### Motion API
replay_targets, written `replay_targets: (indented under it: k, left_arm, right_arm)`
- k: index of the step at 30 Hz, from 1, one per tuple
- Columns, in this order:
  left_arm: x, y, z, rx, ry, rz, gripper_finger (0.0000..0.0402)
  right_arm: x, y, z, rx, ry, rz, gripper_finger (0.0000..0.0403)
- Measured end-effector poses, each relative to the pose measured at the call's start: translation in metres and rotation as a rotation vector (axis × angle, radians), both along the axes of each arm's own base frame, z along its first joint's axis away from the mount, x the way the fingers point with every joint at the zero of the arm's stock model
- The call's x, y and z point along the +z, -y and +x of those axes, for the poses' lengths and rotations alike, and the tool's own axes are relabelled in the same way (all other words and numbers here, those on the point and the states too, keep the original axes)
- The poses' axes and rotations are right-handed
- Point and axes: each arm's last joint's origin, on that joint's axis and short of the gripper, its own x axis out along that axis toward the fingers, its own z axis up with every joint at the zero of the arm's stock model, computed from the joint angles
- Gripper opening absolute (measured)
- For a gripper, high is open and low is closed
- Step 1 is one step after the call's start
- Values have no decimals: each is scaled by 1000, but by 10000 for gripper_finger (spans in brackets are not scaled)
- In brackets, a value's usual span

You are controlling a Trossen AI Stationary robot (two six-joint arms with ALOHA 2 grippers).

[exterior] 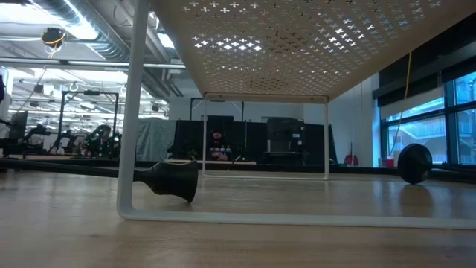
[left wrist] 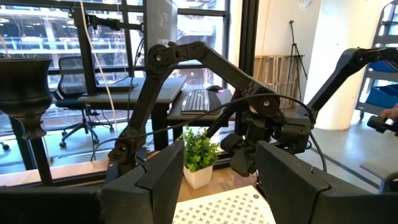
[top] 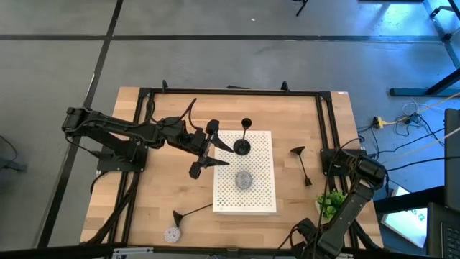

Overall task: Pick & Place candle stick holders
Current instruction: Put the purple scented candle on the shelf

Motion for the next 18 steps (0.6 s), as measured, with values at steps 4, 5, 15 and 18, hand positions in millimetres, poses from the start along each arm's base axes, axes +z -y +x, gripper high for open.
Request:
replay_targets:
  k: [4, 5, 15, 18]
  left_arm:
    - [0, 0, 0, 0, 0, 0, 196]
    - [0, 0, 0, 0, 0, 0, 196]
    - [0, 0, 0, 0, 1, 0, 196]
    - [0, 0, 0, 0, 0, 0, 196]
  right_arm:
    - [0, 1, 0, 0, 3, -11, 294]
    - [0, 1, 1, 2, 15, -14, 294]
    - [0, 5, 8, 43, 41, -10, 294]
    - [0, 5, 8, 58, 43, -6, 294]
